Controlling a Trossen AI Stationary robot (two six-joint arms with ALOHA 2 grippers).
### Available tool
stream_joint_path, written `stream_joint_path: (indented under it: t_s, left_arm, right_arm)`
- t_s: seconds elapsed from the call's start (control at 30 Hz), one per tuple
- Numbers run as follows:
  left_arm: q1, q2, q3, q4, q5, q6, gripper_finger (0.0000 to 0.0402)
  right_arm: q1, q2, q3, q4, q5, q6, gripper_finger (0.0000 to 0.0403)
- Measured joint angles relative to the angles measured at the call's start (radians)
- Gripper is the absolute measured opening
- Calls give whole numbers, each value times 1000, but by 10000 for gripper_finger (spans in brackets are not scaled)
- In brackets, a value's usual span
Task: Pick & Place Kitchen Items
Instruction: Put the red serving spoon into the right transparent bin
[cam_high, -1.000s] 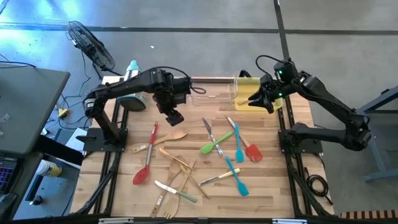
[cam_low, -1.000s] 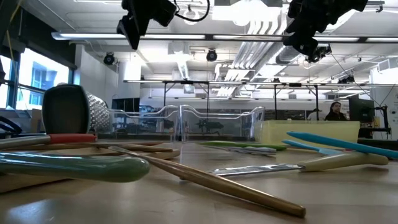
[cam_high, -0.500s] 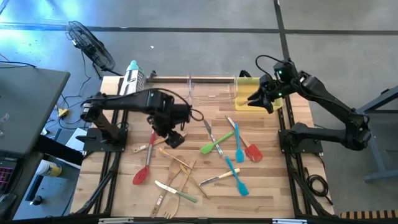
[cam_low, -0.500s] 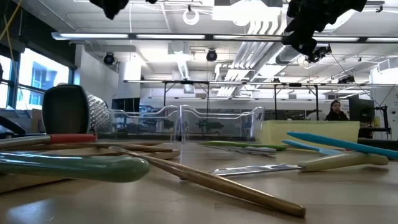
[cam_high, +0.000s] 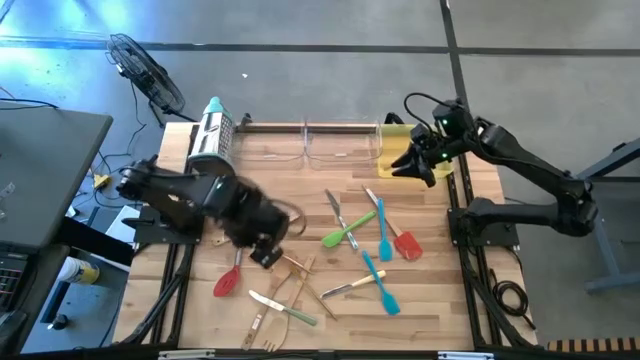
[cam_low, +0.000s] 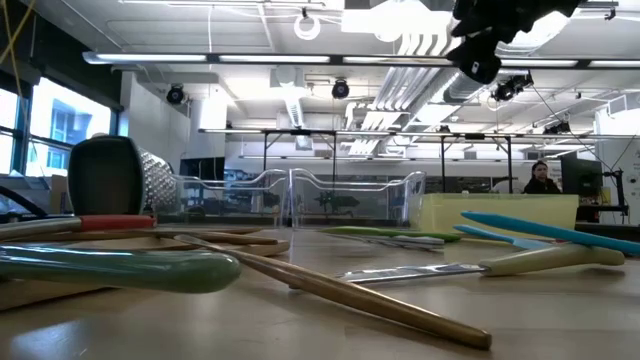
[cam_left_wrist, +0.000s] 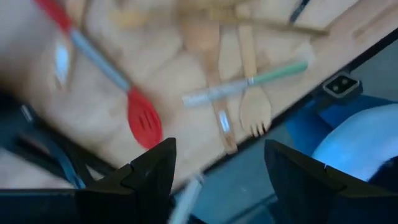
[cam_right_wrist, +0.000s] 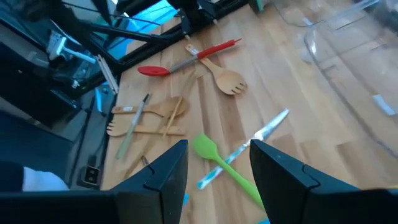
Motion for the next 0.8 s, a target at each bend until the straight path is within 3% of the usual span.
stream_joint_path:
  t_s: [0.3, 0.53, 0.67, 0.8]
  left_arm:
    - [-194, 2, 0, 1, -18, -249, 238]
    - [-241, 2, -96, 2, -156, -507, 238]
    - [-237, 2, -220, 2, -132, -521, 238]
    - [-219, 3, -364, 0, -107, -442, 238]
  right_arm:
    - [114, 49, 0, 61, 4, 141, 164]
    - [276, 101, 0, 172, 76, 262, 164]
    - [400, 136, 0, 216, 117, 345, 164]
    - [539, 158, 0, 230, 200, 384, 164]
